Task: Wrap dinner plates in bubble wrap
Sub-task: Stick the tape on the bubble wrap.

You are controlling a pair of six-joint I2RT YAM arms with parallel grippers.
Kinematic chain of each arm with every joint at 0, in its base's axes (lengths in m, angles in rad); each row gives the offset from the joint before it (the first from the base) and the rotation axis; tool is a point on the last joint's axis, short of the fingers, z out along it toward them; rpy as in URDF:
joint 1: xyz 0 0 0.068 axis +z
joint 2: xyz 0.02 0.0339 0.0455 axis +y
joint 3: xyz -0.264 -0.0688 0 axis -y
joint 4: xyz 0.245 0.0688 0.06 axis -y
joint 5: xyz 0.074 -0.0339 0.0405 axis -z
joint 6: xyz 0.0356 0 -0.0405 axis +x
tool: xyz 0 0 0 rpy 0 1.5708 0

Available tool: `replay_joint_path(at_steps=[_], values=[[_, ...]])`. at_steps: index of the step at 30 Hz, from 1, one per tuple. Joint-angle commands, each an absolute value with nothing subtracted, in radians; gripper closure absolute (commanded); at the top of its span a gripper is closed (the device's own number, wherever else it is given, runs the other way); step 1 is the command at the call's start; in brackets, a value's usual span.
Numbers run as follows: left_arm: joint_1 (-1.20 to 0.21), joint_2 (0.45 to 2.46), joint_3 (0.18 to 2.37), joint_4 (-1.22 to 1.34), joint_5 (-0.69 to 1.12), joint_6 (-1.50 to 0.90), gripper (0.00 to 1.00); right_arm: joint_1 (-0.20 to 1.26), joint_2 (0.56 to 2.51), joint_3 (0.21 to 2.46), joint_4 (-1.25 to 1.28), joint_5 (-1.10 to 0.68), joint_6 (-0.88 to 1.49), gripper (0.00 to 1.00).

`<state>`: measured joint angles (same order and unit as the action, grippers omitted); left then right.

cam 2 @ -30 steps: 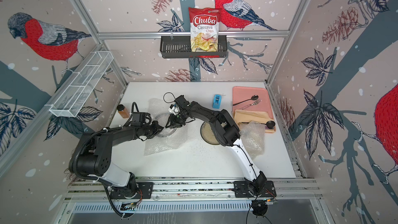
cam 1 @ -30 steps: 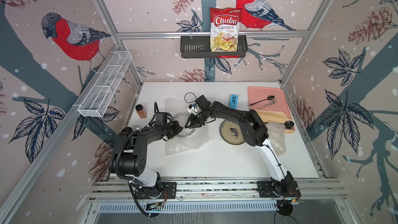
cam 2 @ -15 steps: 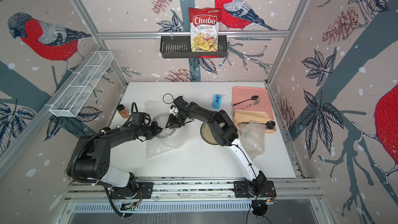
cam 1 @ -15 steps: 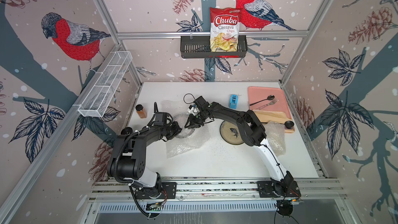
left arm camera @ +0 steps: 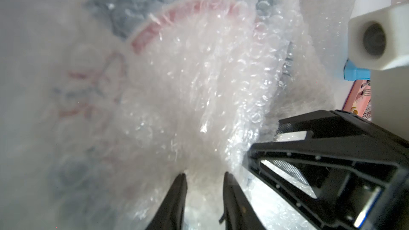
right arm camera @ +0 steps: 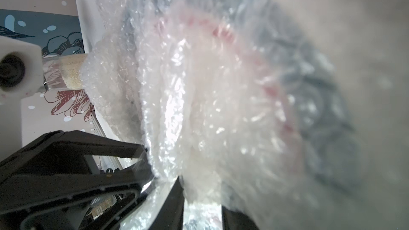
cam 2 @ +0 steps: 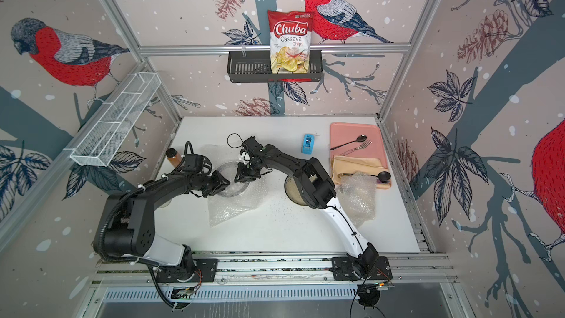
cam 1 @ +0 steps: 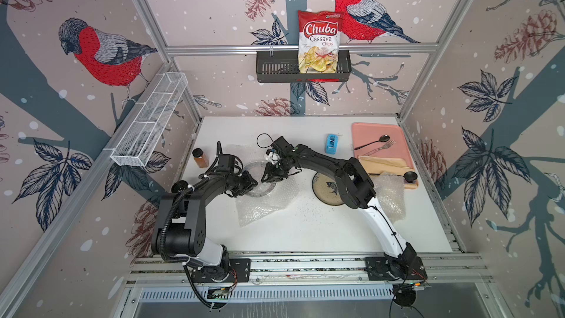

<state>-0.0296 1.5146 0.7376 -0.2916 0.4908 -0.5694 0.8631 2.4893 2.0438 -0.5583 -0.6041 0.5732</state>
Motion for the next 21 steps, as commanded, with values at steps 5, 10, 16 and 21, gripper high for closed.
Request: replay_joint_path(at_steps=[5, 10, 16, 21], values=[[0.006, 1.474, 0.778, -0.482, 0.443, -0.549, 0.67, 0.868, 2.511, 2.039, -0.658, -0.439, 0.537, 0.7], [0.012, 1.462, 0.813, -0.51, 0.441, -0.552, 0.66, 0.873, 2.514, 2.04, -0.657, -0.436, 0.537, 0.71], [0.015, 1.447, 0.846, -0.492, 0.517, -0.57, 0.69, 0.877, 2.514, 2.042, -0.663, -0.424, 0.534, 0.71], [0.017, 1.464, 0.925, -0.542, 0.502, -0.524, 0.74, 0.875, 2.511, 2.044, -0.667, -0.417, 0.533, 0.71]])
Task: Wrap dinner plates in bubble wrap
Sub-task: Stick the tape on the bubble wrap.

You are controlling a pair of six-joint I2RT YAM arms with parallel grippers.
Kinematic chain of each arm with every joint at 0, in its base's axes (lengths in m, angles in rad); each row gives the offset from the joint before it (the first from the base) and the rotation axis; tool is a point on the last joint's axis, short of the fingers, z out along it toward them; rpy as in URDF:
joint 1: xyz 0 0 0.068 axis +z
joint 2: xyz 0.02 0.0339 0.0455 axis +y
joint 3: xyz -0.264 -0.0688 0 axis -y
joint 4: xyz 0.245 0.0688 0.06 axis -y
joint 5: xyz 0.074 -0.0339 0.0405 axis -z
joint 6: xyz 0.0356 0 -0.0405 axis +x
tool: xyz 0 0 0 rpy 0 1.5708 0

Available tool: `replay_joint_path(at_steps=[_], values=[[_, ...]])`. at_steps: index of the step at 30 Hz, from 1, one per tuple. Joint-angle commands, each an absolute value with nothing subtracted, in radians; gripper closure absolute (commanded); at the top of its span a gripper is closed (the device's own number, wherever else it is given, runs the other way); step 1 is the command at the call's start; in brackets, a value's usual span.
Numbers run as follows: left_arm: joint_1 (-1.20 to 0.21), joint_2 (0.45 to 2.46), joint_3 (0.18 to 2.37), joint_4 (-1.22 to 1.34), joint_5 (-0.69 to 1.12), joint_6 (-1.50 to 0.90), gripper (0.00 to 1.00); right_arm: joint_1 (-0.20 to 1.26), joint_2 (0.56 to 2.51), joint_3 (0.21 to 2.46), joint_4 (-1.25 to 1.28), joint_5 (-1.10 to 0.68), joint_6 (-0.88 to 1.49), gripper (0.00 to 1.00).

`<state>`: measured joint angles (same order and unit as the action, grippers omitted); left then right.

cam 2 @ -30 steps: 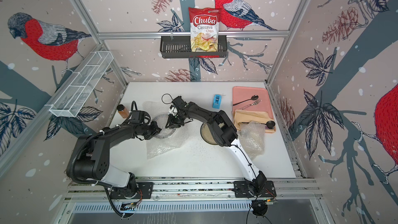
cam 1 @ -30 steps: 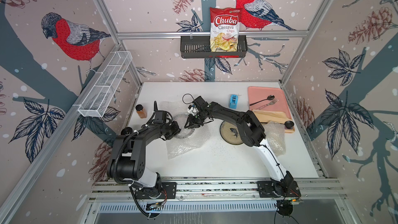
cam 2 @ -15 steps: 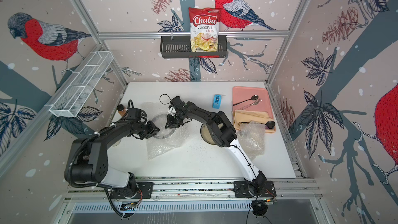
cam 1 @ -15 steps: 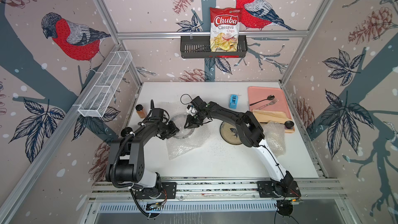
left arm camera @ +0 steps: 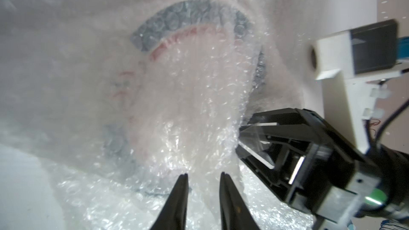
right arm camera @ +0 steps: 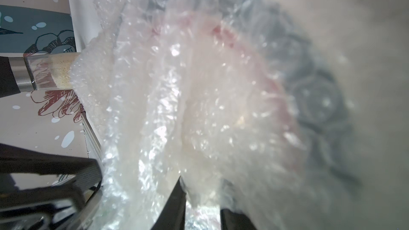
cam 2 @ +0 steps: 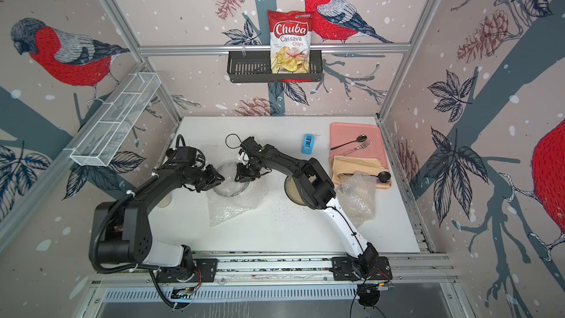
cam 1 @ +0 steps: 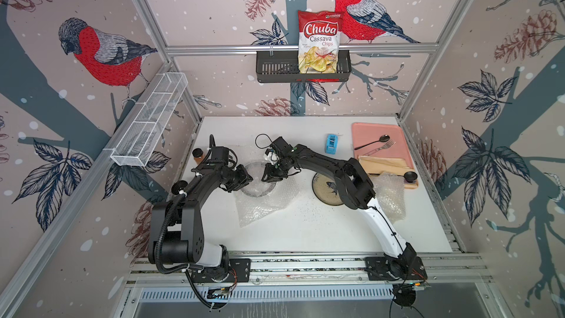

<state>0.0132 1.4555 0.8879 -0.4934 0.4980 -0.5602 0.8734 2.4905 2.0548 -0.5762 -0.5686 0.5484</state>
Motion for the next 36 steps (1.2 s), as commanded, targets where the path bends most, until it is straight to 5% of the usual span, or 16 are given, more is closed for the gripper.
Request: replay_joint_path(at_steps=[1, 5, 10, 17, 22, 36], values=[[0.016, 1.47, 0.948, -0.563, 0.492, -0.503, 0.75, 0.875, 2.51, 2.044, -0.667, -0.416, 0.533, 0.71], [0.017, 1.474, 1.052, -0.629, 0.43, -0.453, 0.74, 0.875, 2.51, 2.045, -0.667, -0.413, 0.536, 0.72], [0.013, 1.521, 1.056, -0.552, 0.57, -0.482, 0.7, 0.874, 2.509, 2.051, -0.667, -0.41, 0.536, 0.72], [-0.033, 1.605, 1.017, -0.441, 0.577, -0.535, 0.9, 0.874, 2.511, 2.055, -0.668, -0.41, 0.537, 0.72], [-0.063, 1.628, 0.978, -0.428, 0.513, -0.521, 0.84, 0.873, 2.512, 2.057, -0.672, -0.41, 0.536, 0.72], [-0.069, 1.609, 0.722, -0.327, 0.329, -0.581, 0.93, 0.873, 2.402, 2.016, -0.599, -0.364, 0.543, 0.73]])
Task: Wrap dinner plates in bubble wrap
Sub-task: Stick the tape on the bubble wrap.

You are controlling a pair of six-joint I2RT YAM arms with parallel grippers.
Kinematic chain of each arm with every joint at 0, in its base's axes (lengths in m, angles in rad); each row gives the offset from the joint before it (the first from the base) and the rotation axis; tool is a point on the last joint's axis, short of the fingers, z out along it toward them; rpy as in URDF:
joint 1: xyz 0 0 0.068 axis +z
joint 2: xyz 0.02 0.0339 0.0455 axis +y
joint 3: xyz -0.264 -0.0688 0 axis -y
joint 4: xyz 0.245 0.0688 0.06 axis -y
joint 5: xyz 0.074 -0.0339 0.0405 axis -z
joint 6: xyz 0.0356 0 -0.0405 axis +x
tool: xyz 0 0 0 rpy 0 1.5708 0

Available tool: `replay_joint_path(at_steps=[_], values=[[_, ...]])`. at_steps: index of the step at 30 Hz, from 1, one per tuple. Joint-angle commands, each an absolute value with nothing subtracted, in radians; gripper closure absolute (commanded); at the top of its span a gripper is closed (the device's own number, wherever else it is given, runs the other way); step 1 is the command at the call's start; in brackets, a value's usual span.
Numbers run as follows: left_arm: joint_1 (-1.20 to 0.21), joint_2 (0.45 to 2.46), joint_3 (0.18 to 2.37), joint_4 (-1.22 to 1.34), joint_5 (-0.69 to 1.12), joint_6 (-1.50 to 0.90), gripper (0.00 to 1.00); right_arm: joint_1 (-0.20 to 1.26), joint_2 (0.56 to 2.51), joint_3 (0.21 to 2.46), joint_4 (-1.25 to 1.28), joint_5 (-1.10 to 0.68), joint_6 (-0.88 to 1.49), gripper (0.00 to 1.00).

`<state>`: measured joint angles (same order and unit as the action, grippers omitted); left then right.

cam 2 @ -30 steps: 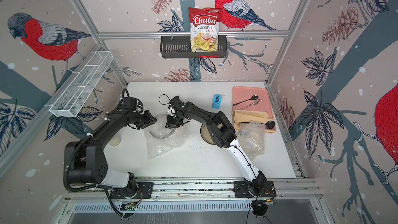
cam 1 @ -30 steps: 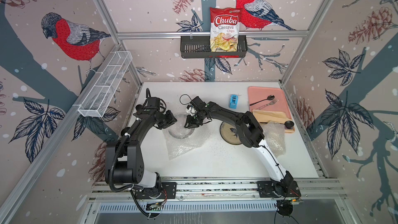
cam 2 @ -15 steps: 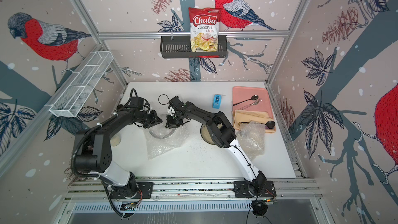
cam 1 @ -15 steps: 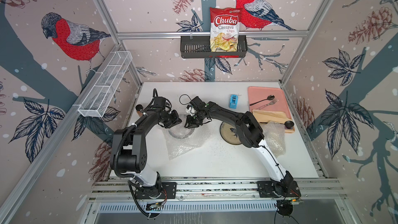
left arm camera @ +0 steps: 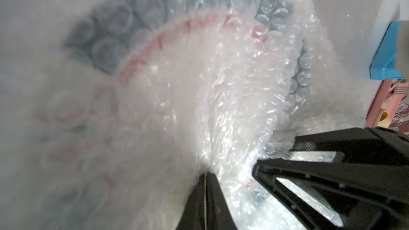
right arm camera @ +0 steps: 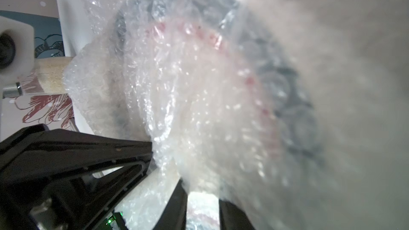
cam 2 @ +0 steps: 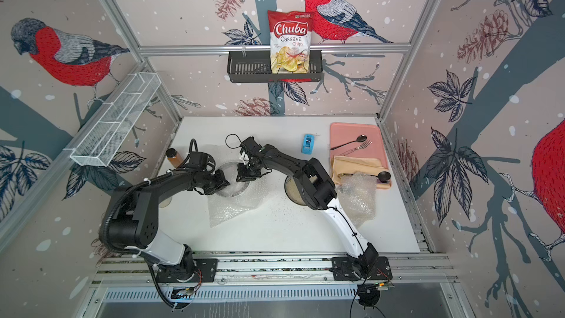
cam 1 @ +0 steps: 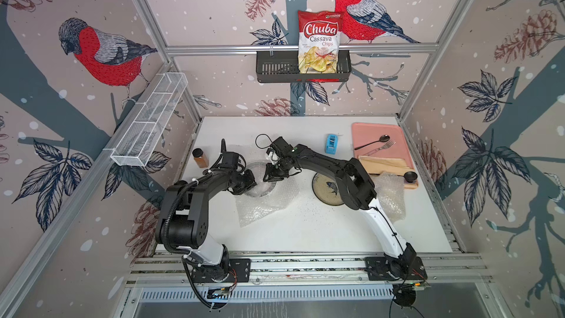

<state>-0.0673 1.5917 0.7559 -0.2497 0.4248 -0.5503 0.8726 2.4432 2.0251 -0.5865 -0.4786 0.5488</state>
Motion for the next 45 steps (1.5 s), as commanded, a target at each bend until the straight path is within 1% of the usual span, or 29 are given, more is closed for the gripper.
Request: replay_joint_path(at_steps=[1, 6, 10, 15, 20, 25, 29, 41, 43, 45], values=[[-0.069, 1.609, 0.72, -0.327, 0.327, -0.584, 0.93, 0.872, 2.389, 2.017, -0.607, -0.337, 0.538, 0.73], [-0.069, 1.586, 0.715, -0.335, 0.314, -0.587, 0.92, 0.874, 2.33, 2.035, -0.646, -0.223, 0.518, 0.73], [-0.069, 1.578, 0.702, -0.32, 0.34, -0.597, 0.92, 0.896, 2.349, 2.068, -0.613, -0.293, 0.53, 0.75], [-0.071, 1.573, 0.684, -0.294, 0.378, -0.612, 0.91, 0.936, 2.421, 2.135, -0.618, -0.358, 0.543, 0.78], [-0.074, 1.575, 0.673, -0.284, 0.385, -0.618, 0.92, 0.961, 2.44, 2.146, -0.627, -0.364, 0.545, 0.87], [-0.079, 1.578, 0.672, -0.28, 0.386, -0.62, 0.91, 0.975, 2.43, 2.121, -0.62, -0.354, 0.549, 0.94], [-0.08, 1.578, 0.673, -0.279, 0.384, -0.622, 0.92, 0.983, 2.428, 2.078, -0.619, -0.353, 0.551, 0.97], [-0.081, 1.581, 0.67, -0.282, 0.385, -0.629, 0.92, 0.977, 2.402, 1.894, -0.573, -0.314, 0.559, 0.98], [-0.079, 1.58, 0.681, -0.3, 0.379, -0.622, 0.9, 0.979, 2.404, 1.871, -0.59, -0.284, 0.55, 0.99], [-0.069, 1.572, 0.694, -0.318, 0.379, -0.619, 0.87, 0.983, 2.396, 1.831, -0.589, -0.272, 0.545, 0.99]])
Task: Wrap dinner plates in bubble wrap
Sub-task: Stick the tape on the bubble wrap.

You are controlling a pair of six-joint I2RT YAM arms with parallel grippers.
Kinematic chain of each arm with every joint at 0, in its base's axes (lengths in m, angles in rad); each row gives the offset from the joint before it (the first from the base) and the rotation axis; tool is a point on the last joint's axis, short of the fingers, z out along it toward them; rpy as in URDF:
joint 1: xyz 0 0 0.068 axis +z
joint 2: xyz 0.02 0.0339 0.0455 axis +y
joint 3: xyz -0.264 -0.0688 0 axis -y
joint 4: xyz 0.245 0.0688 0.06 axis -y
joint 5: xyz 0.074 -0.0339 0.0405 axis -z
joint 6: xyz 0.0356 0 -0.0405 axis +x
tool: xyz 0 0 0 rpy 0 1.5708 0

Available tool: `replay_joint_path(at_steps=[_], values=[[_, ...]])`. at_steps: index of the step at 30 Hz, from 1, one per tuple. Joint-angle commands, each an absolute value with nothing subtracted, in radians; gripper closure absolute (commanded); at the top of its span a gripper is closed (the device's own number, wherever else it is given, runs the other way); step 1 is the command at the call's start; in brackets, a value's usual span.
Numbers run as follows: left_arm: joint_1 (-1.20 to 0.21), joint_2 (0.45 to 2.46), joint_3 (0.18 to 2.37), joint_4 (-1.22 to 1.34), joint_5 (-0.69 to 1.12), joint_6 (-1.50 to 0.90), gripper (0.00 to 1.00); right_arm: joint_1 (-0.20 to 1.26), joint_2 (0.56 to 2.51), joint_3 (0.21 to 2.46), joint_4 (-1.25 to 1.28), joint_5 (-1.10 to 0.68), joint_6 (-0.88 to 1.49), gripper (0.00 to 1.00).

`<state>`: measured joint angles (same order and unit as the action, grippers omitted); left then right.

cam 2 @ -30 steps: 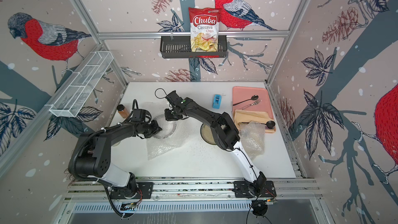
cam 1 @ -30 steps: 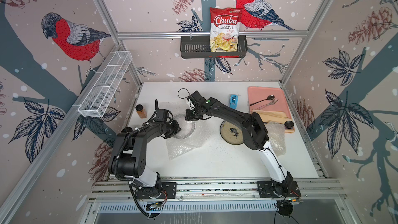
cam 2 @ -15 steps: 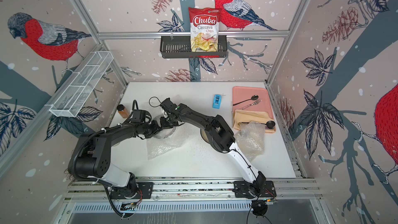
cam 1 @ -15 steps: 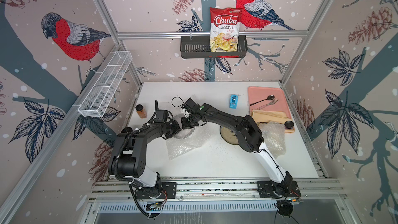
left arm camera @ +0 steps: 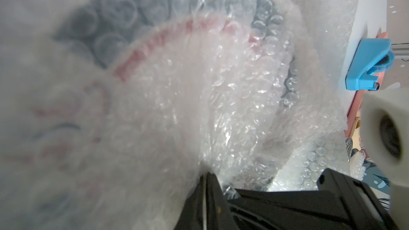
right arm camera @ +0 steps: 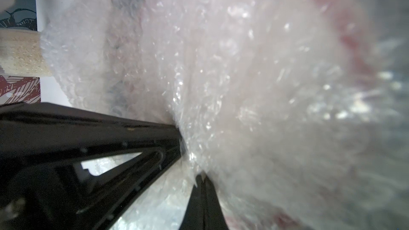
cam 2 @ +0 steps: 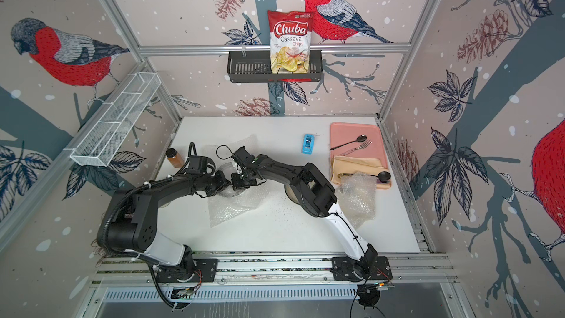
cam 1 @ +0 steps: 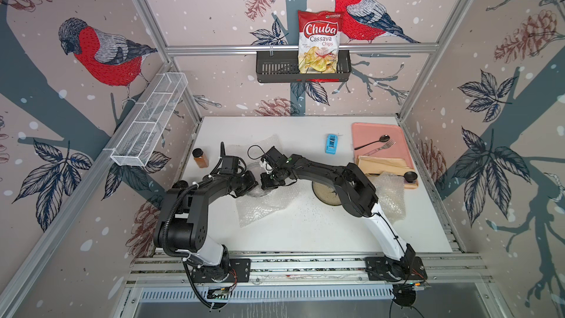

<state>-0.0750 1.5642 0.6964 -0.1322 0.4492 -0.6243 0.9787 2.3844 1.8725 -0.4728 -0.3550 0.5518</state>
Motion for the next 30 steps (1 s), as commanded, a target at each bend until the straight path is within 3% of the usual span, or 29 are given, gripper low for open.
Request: replay_joint_path(at_steps=[1, 8, 19, 24, 30], values=[[-0.059, 1.564, 0.696, -0.321, 0.391, -0.618, 0.86, 0.982, 2.389, 1.806, -0.583, -0.267, 0.544, 0.99], [0.048, 1.503, 0.78, -0.375, 0.542, -0.611, 0.75, 0.976, 2.396, 1.771, -0.565, -0.258, 0.547, 0.99], [-0.009, 1.491, 0.795, -0.248, 0.743, -0.784, 0.89, 0.974, 2.419, 1.828, -0.577, -0.278, 0.542, 0.99], [-0.055, 1.551, 0.729, -0.172, 0.741, -0.811, 0.97, 0.976, 2.427, 1.853, -0.584, -0.283, 0.543, 0.99], [-0.042, 1.591, 0.707, -0.244, 0.586, -0.732, 0.99, 0.975, 2.417, 1.857, -0.594, -0.282, 0.536, 0.99]])
